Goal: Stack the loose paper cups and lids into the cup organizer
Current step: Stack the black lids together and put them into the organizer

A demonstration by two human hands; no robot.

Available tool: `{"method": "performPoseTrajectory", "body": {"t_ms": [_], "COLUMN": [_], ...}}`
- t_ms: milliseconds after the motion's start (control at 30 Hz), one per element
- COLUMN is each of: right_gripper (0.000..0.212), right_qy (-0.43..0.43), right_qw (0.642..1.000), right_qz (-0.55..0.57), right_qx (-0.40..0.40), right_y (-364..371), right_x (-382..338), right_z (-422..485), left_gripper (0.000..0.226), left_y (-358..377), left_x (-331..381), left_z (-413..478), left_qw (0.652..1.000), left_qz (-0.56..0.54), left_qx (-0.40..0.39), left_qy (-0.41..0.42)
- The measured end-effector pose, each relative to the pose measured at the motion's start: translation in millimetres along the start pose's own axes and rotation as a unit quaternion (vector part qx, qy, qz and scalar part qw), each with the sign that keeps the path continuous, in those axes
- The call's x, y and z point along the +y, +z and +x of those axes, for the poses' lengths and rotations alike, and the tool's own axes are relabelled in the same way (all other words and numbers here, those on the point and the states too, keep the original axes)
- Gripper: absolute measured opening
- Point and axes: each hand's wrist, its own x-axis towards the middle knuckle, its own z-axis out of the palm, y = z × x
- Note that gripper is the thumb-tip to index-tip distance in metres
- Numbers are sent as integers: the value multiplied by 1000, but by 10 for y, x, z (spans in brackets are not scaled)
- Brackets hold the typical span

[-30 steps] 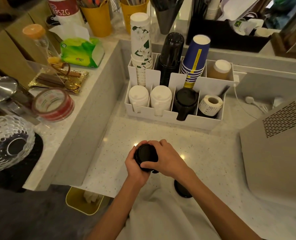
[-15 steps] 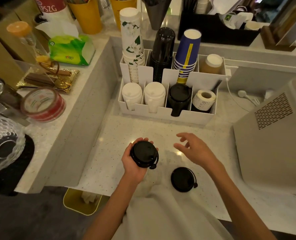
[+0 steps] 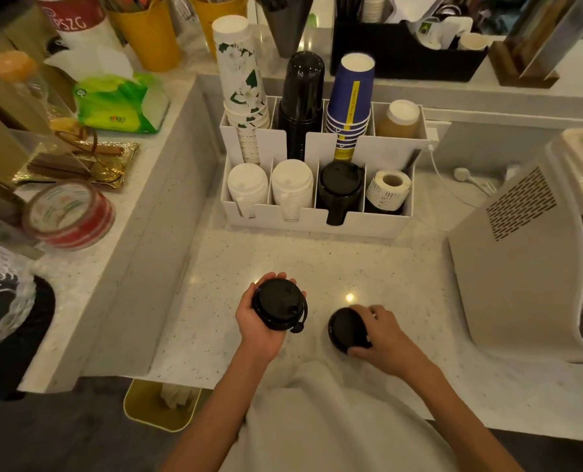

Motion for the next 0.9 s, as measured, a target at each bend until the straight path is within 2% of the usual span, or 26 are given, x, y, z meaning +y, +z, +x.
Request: {"method": "performPoseTrajectory", "body": {"t_ms": [167, 333, 900], "right_gripper": [82, 85, 85], "right_qy": [-47, -100, -84], "right_qw": [992, 991, 993], "right_qz": [107, 81, 65], "right_qx": [38, 42, 56], "right_y": [-459, -424, -148], "right_x": [-589, -1066, -1111], "right_z": [85, 196, 305], "left_gripper": [37, 42, 41], "left_y": [34, 59, 86], "left_x": [-4, 13, -23], "left_z": [-14, -24, -48], "left_qw": [999, 996, 997], "left_qz": [40, 77, 54], "left_qx": [28, 39, 48], "left_qy": [12, -18, -18]}}
